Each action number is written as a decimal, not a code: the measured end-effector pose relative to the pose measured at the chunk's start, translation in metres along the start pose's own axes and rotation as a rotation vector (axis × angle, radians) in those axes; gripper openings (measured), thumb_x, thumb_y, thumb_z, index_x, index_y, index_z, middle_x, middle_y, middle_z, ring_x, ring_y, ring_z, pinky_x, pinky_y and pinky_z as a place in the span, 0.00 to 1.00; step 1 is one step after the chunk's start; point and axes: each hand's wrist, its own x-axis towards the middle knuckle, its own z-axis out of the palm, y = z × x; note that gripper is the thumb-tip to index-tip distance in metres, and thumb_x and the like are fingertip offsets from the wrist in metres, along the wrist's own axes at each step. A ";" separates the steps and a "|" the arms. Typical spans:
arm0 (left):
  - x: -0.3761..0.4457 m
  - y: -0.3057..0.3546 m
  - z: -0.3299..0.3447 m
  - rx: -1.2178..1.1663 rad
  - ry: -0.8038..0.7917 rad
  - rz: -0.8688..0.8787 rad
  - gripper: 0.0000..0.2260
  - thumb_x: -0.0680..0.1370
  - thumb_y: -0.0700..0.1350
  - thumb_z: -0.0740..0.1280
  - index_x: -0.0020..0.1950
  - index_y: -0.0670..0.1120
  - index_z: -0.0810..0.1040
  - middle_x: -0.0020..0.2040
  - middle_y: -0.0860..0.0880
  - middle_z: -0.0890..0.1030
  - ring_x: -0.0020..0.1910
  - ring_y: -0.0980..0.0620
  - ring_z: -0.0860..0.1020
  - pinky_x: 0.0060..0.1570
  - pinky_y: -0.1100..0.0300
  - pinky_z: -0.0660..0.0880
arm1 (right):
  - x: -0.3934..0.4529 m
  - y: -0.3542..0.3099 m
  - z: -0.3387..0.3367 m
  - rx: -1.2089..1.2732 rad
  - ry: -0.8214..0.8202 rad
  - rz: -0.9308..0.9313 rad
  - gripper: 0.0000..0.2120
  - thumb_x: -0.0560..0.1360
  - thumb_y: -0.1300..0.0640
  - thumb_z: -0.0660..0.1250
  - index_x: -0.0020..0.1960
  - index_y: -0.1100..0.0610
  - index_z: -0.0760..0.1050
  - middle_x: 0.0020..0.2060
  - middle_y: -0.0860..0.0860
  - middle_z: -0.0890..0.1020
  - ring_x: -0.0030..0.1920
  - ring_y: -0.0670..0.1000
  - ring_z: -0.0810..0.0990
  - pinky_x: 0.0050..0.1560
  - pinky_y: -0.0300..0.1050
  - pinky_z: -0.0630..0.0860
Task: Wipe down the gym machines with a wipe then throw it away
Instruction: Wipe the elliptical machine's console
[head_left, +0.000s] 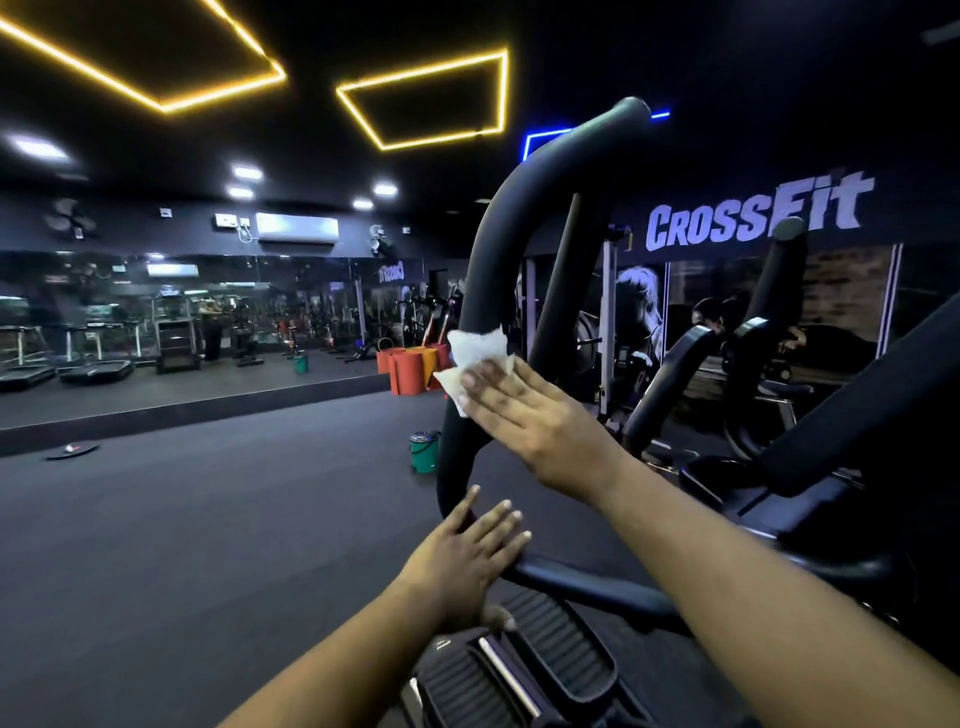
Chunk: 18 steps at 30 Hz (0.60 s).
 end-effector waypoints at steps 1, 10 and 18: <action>-0.007 -0.008 0.004 0.036 0.027 -0.018 0.45 0.78 0.74 0.46 0.83 0.46 0.37 0.83 0.44 0.38 0.80 0.46 0.32 0.71 0.42 0.21 | -0.006 -0.002 0.004 -0.006 -0.018 -0.011 0.24 0.81 0.69 0.55 0.76 0.63 0.68 0.76 0.59 0.68 0.78 0.60 0.63 0.77 0.59 0.61; -0.049 -0.059 -0.009 0.127 0.429 -0.112 0.39 0.80 0.67 0.59 0.84 0.47 0.54 0.84 0.45 0.53 0.83 0.47 0.49 0.78 0.33 0.44 | -0.043 0.013 -0.001 -0.010 -0.179 -0.065 0.24 0.79 0.65 0.54 0.74 0.61 0.70 0.74 0.60 0.72 0.74 0.58 0.71 0.76 0.59 0.62; -0.033 -0.105 -0.074 0.020 0.634 -0.427 0.41 0.80 0.62 0.58 0.84 0.44 0.44 0.84 0.45 0.45 0.83 0.46 0.48 0.76 0.30 0.50 | 0.024 0.084 -0.041 -0.188 0.152 0.390 0.23 0.81 0.66 0.58 0.76 0.61 0.69 0.76 0.59 0.67 0.79 0.59 0.61 0.76 0.68 0.57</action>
